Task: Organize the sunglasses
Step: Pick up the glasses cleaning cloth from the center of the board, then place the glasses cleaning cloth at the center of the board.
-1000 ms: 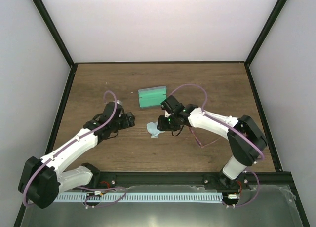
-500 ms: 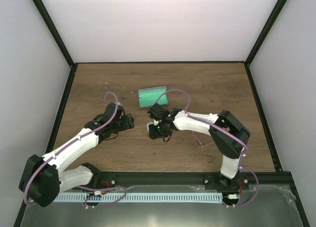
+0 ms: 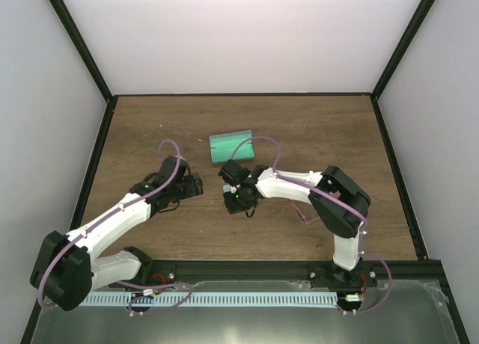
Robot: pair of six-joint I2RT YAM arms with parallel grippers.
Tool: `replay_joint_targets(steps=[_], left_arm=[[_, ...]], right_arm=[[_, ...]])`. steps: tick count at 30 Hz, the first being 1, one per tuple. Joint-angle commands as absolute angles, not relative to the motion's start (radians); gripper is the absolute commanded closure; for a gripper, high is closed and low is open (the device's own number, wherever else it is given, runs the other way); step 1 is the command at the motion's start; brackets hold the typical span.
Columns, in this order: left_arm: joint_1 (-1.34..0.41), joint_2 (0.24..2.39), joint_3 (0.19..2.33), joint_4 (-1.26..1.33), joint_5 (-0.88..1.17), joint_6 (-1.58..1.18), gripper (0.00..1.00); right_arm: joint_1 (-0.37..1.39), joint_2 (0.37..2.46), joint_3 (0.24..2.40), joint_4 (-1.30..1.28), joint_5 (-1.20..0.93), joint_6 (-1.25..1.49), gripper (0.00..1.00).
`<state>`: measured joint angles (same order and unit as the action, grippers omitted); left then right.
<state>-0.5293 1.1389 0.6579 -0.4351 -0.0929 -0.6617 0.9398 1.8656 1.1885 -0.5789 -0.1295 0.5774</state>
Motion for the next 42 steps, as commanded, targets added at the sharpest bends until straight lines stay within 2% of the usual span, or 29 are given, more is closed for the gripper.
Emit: replay_joint_targets(steps=[1,8,13,16,22,26,32,38,42], left_arm=[[-0.529,1.155,0.661,-0.423,-0.098,-0.662,0.16],[-0.525,1.140,0.679,-0.415,-0.082,-0.664,0.16],[-0.511,1.118,0.709,-0.412,-0.067,-0.655,0.05],[-0.499,1.098,0.722,-0.432,-0.085,-0.644,0.00],[-0.481,1.083,0.703,-0.448,-0.079,-0.620,0.00],[-0.481,1.083,0.675,-0.434,-0.074,-0.621,0.00],[-0.480,1.095,0.670,-0.446,-0.088,-0.605,0.00],[-0.480,1.081,0.670,-0.469,-0.102,-0.605,0.00],[-0.480,1.078,0.670,-0.467,-0.100,-0.614,0.00]], right_arm=[[0.946,1.817,1.259,-0.612,-0.104,0.577,0.99],[0.946,1.688,1.366,-0.652,-0.185,0.592,0.99],[0.945,1.629,1.379,-0.616,-0.266,0.632,0.99],[0.938,1.608,1.346,-0.581,-0.296,0.655,0.99],[0.876,1.587,1.173,-0.545,-0.282,0.677,0.99],[0.824,1.607,1.133,-0.525,-0.264,0.652,0.99],[0.803,1.725,1.222,-0.553,-0.237,0.588,0.98],[0.802,1.772,1.310,-0.560,-0.296,0.563,0.99],[0.802,1.808,1.480,-0.614,-0.327,0.544,0.99]])
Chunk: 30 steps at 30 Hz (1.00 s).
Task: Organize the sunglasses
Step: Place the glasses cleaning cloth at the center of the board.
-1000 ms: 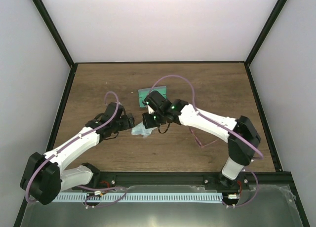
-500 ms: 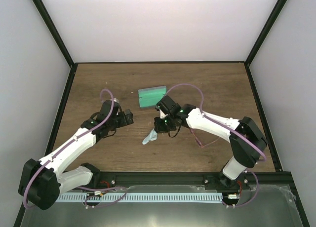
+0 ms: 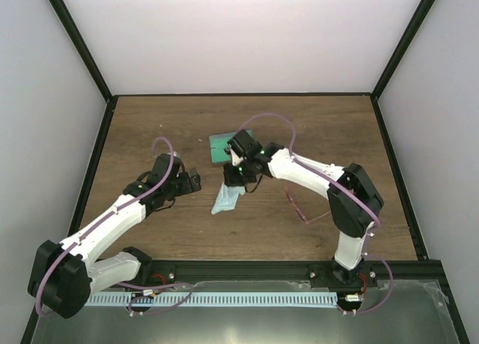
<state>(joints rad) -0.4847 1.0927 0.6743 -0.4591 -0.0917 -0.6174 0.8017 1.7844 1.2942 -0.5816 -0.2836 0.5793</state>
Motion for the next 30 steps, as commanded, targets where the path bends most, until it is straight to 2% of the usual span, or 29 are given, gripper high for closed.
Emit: replay_joint_targets(steps=[1,6,15,19,21,24,28,30], left_arm=[[-0.479,1.080,0.673,-0.464,-0.099,-0.614,0.00],[-0.477,1.101,0.694,-0.456,-0.115,-0.619,0.01],[-0.476,1.152,0.692,-0.432,-0.097,-0.618,0.01],[-0.476,1.174,0.691,-0.418,-0.090,-0.614,0.01],[-0.477,1.186,0.698,-0.413,-0.085,-0.612,0.01],[-0.476,1.208,0.708,-0.403,-0.076,-0.609,0.01],[-0.477,1.235,0.717,-0.384,-0.044,-0.599,0.01],[-0.482,1.240,0.717,-0.369,-0.021,-0.596,0.07]], right_arm=[[0.802,1.813,1.511,-0.620,-0.340,0.541,0.99],[0.802,1.794,1.504,-0.618,-0.371,0.548,0.99],[0.802,1.652,1.049,-0.486,-0.361,0.607,0.99],[0.802,1.633,0.919,-0.441,-0.373,0.626,0.97],[0.802,1.630,0.894,-0.434,-0.374,0.627,0.92],[0.803,1.627,0.910,-0.458,-0.355,0.618,0.72],[0.802,1.593,0.995,-0.540,-0.240,0.605,0.71],[0.802,1.581,1.047,-0.582,-0.182,0.597,0.71]])
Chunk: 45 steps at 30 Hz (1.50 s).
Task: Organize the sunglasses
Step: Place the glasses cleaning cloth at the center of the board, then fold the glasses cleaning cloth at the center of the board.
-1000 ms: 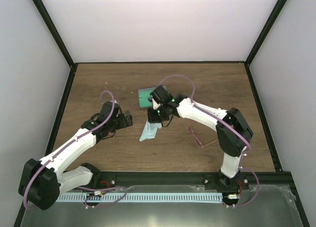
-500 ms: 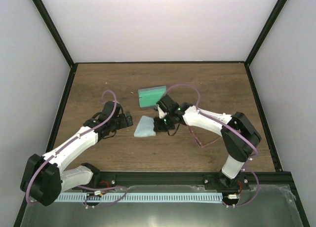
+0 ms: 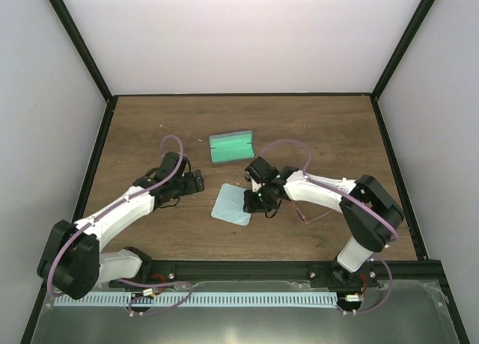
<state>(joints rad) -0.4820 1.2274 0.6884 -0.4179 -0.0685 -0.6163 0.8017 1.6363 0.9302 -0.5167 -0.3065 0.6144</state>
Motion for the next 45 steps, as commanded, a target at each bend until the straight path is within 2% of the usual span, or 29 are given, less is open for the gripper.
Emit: replay_joint_targets(steps=[1,2,4,7,10,14,15,22,26,31,40,45], left_arm=[[-0.485,1.242,0.715,-0.355,-0.009,-0.595,0.10],[-0.490,1.243,0.714,-0.348,-0.001,-0.593,0.14],[-0.500,1.247,0.713,-0.336,0.009,-0.585,0.28],[-0.512,1.262,0.717,-0.322,0.032,-0.568,0.61],[-0.517,1.271,0.718,-0.330,0.026,-0.575,0.73],[-0.517,1.277,0.723,-0.330,0.024,-0.577,0.77],[-0.516,1.281,0.730,-0.330,0.032,-0.571,0.74],[-0.515,1.315,0.757,-0.318,0.069,-0.553,0.23],[-0.515,1.314,0.759,-0.310,0.089,-0.548,0.09],[-0.515,1.313,0.755,-0.315,0.083,-0.543,0.06],[-0.515,1.313,0.755,-0.326,0.074,-0.532,0.06],[-0.515,1.325,0.747,-0.326,0.051,-0.526,0.06]], right_arm=[[0.800,1.581,1.068,-0.596,-0.162,0.594,0.71],[0.799,1.586,1.084,-0.604,-0.149,0.593,0.72],[0.789,1.603,1.099,-0.600,-0.135,0.597,0.74],[0.778,1.653,1.135,-0.626,-0.134,0.600,0.78],[0.777,1.661,1.124,-0.577,-0.189,0.587,0.86],[0.781,1.676,1.046,-0.479,-0.382,0.593,0.90],[0.786,1.678,1.021,-0.450,-0.431,0.608,0.90],[0.807,1.650,0.855,-0.366,-0.469,0.655,0.91],[0.798,1.623,0.781,-0.369,-0.444,0.649,0.90],[0.752,1.606,0.723,-0.371,-0.422,0.633,0.90],[0.637,1.540,0.743,-0.467,-0.339,0.571,0.88],[0.626,1.516,0.774,-0.441,-0.409,0.557,0.85]])
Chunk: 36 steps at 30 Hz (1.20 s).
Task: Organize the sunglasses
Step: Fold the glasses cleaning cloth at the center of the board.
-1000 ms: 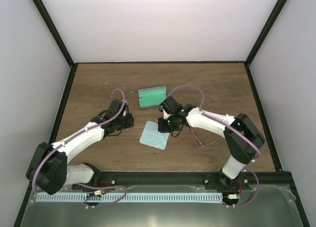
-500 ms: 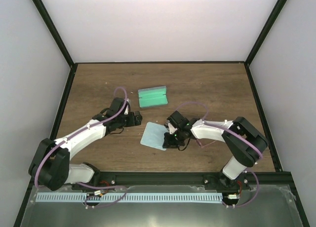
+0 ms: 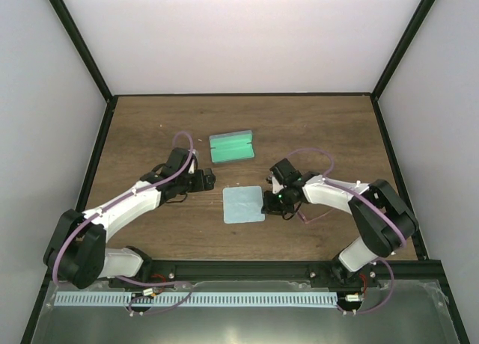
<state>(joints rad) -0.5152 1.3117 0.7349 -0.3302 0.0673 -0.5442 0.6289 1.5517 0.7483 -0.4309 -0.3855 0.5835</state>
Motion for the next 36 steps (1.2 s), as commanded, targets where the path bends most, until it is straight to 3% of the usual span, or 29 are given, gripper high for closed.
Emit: replay_joint_targets(steps=[1,6,14,36], left_arm=[[-0.515,1.332,0.749,-0.324,0.055,-0.521,0.07],[-0.531,1.375,0.756,-0.286,0.108,-0.526,0.14],[-0.576,1.439,0.798,-0.290,0.077,-0.533,0.27],[-0.577,1.442,0.765,-0.323,0.051,-0.518,0.28]], right_arm=[[0.626,1.500,0.781,-0.432,-0.421,0.563,0.85],[0.626,1.460,0.880,-0.475,-0.327,0.557,0.83],[0.626,1.653,1.080,-0.597,-0.008,0.488,0.76],[0.677,1.844,1.139,-0.541,0.000,0.479,0.74]])
